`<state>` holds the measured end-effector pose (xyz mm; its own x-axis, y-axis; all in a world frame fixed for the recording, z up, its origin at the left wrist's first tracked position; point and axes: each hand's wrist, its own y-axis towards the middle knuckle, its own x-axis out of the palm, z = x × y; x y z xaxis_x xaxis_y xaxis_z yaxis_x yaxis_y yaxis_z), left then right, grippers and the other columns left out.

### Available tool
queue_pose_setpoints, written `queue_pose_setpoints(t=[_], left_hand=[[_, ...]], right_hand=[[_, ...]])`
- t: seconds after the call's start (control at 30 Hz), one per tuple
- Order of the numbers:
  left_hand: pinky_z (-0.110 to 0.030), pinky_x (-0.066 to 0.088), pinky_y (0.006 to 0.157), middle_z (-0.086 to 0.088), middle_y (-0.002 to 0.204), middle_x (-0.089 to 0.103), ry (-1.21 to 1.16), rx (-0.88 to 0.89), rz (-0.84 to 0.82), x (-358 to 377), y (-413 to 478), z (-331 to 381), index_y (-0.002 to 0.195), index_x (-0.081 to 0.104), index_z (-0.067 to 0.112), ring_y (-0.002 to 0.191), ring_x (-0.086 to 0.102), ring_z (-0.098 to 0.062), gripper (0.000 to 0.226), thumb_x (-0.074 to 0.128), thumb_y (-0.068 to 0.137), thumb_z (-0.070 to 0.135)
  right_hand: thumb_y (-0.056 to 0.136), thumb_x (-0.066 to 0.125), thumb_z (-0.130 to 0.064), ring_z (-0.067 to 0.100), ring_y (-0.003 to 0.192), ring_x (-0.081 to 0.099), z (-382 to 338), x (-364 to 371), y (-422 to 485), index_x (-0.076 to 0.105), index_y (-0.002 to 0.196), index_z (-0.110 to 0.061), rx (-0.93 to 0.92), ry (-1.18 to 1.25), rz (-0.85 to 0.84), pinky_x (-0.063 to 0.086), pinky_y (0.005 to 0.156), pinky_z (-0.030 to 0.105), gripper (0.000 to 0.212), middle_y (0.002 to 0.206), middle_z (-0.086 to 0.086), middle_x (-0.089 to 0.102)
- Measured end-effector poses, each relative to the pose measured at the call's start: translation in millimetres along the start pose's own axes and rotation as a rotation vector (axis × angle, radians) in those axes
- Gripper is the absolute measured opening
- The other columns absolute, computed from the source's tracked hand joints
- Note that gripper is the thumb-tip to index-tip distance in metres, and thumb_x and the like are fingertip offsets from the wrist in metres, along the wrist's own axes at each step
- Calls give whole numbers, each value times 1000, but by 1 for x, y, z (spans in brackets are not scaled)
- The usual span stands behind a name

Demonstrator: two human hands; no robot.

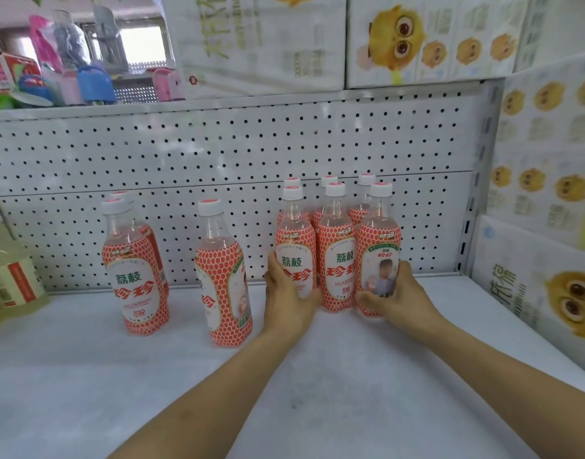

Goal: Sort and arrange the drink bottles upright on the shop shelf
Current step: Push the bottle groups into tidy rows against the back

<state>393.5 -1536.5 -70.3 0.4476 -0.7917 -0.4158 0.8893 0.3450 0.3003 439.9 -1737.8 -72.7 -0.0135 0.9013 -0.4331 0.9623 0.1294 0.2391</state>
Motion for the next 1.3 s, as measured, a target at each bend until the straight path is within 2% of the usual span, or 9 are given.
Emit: queue_pose_setpoints(t=[0.13, 0.4, 0.57, 0.63, 0.7, 0.87, 1.0, 1.17, 1.3], left_hand=[[-43, 49, 104, -6, 148, 37, 20, 21, -7, -6, 4, -3, 155, 5, 21, 131, 49, -24, 95, 73, 88, 13], [-53, 49, 101, -6, 142, 39, 133, -13, 51, -6, 9, 3, 144, 22, 16, 129, 49, -27, 89, 82, 80, 30], [-51, 44, 107, -8, 146, 34, 130, -34, -11, -10, 2, 7, 150, 15, 16, 136, 42, -28, 96, 81, 81, 32], [-48, 37, 114, -8, 152, 27, 147, -16, -60, -16, -10, 9, 155, 6, 19, 142, 33, -26, 102, 78, 84, 32], [-39, 33, 116, -2, 155, 23, 171, 50, -84, -26, -28, 11, 157, 4, 23, 143, 30, -20, 99, 75, 87, 32], [-17, 43, 94, 20, 131, 54, 157, 241, -33, -72, -88, 10, 140, 40, 37, 113, 49, 9, 58, 70, 90, 34], [-14, 46, 71, 16, 98, 63, 98, 287, 180, -129, -107, -4, 106, 56, 37, 92, 59, -3, 24, 69, 87, 31], [-31, 50, 93, -3, 120, 50, -50, 20, 491, -200, -66, -43, 118, 46, 20, 105, 54, -18, 47, 78, 83, 15], [-27, 42, 95, -4, 137, 45, -158, -218, 338, -228, -31, -70, 143, 31, 12, 125, 49, -19, 82, 83, 80, 15]], right_hand=[[79, 82, -25, -5, 92, 59, -1, -5, 1, 41, 119, -26, -21, 11, -19, 47, 59, 8, 57, 109, -20, 59], [75, 85, -18, 16, 99, 68, -9, -2, 10, 57, 114, -20, -30, -10, 5, 57, 88, 39, 48, 111, -4, 70], [79, 81, -15, -8, 84, 66, -12, -5, 1, 53, 100, -39, -64, -5, -48, 50, 59, 6, 42, 100, -22, 66], [80, 80, -19, 1, 101, 65, -17, -3, -9, 53, 110, -39, -68, -44, -14, 55, 72, 14, 45, 107, -17, 64], [80, 79, -24, 20, 122, 52, -23, 0, -20, 47, 131, -25, -86, -177, 97, 52, 98, 39, 60, 129, 0, 55], [87, 72, -23, 14, 131, 32, -52, 24, -64, 37, 141, -20, -352, -225, 106, 33, 103, 29, 64, 143, -2, 36], [88, 71, -34, 8, 129, 38, -80, 60, -84, 35, 143, -26, -309, -131, -191, 35, 108, 31, 67, 143, -9, 37], [79, 79, -44, 10, 127, 43, -112, 116, -79, 25, 149, -26, -173, -8, -363, 41, 107, 36, 91, 146, -7, 39], [70, 88, -34, 1, 105, 57, -124, 157, -63, 26, 147, -23, -96, 158, -329, 49, 85, 22, 99, 128, -9, 53]])
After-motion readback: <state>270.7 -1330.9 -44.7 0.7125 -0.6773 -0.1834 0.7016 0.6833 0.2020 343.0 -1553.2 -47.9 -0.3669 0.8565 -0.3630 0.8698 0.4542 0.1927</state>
